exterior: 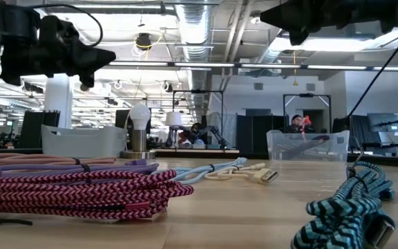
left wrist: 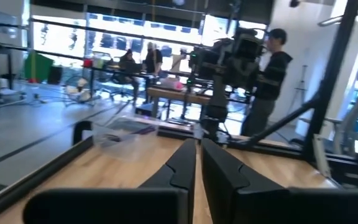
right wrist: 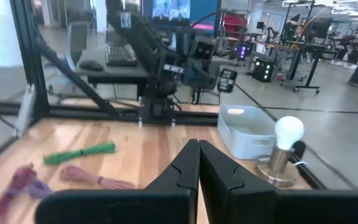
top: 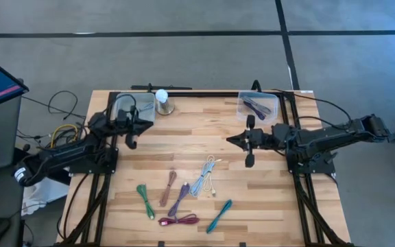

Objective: Pick & Place USB Port
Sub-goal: Put the light blue patterned charger cable into the transparent bin

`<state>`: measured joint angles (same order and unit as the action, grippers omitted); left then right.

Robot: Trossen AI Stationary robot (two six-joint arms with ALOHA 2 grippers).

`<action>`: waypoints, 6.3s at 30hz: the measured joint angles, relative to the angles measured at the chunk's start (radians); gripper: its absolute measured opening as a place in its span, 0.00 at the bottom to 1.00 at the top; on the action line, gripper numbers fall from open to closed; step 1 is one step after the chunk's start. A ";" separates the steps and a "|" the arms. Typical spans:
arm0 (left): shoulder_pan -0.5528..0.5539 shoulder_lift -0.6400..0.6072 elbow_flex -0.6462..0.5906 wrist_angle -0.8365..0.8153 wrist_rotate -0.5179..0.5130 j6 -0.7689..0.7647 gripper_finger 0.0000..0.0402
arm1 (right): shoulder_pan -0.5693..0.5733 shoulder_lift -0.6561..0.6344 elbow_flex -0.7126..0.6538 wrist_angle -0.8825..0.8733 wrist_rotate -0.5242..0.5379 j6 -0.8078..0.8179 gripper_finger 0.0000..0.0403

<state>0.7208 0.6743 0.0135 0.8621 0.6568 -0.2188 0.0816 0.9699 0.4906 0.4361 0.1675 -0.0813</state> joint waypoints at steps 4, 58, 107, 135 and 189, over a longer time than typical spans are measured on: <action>-0.052 0.000 0.000 0.004 -0.007 0.000 0.05 | -0.001 0.000 0.000 -0.083 -0.098 0.010 0.01; -0.095 0.002 0.000 -0.013 -0.055 0.000 0.03 | 0.397 0.619 0.531 -0.954 0.014 0.358 0.18; -0.095 0.138 0.000 -0.016 -0.054 -0.003 0.03 | 0.452 0.991 0.873 -1.228 -0.121 0.266 0.01; -0.095 0.138 0.000 -0.015 -0.054 -0.003 0.03 | 0.375 0.401 0.677 -1.774 0.512 0.725 0.00; -0.095 0.138 0.000 -0.008 -0.054 -0.003 0.03 | -0.683 0.630 0.419 -1.227 0.442 0.176 0.02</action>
<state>0.6258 0.8127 0.0135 0.8539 0.6025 -0.2222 -0.6017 1.5998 0.9096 -0.7910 0.6092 0.0944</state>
